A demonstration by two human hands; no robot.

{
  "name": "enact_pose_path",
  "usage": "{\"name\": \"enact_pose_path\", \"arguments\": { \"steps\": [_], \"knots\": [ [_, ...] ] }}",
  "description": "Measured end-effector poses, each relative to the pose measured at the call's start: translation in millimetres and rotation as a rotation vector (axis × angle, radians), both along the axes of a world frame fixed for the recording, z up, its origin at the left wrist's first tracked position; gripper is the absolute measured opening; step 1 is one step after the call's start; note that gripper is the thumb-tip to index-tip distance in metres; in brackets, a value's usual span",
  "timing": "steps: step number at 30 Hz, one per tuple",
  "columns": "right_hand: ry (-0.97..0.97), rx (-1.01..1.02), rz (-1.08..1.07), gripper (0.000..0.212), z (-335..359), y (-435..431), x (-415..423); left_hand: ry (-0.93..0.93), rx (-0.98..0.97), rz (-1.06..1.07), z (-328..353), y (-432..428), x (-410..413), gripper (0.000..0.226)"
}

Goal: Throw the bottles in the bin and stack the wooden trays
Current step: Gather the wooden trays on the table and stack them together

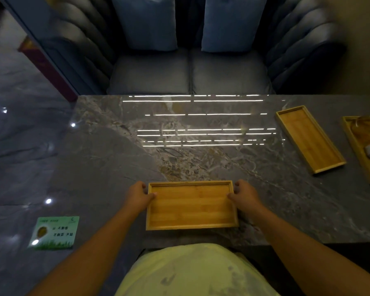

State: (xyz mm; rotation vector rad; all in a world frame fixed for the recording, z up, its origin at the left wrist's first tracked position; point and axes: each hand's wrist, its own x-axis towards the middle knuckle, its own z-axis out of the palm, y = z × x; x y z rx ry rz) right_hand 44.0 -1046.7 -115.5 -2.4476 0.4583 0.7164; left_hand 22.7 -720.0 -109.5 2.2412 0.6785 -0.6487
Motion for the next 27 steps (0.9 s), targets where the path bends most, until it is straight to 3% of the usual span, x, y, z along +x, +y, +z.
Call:
{"name": "enact_pose_path", "arguments": {
  "steps": [7,14,19,27],
  "knots": [
    [-0.049,-0.046,0.124,0.073,25.0,2.6,21.1,-0.125,0.085,-0.190,21.2,-16.1,34.8,0.063],
    [-0.058,-0.078,0.196,0.075,47.2,4.1,32.8,-0.209,-0.014,-0.452,36.4,-44.8,62.2,0.065],
    [-0.045,-0.081,0.186,0.079,55.5,-3.2,32.6,-0.199,0.039,-0.635,46.0,-65.2,77.6,0.075],
    [-0.045,-0.094,0.186,0.076,64.7,-53.3,41.7,-0.220,0.162,-0.840,54.0,-116.9,103.1,0.059]
  ]
}}
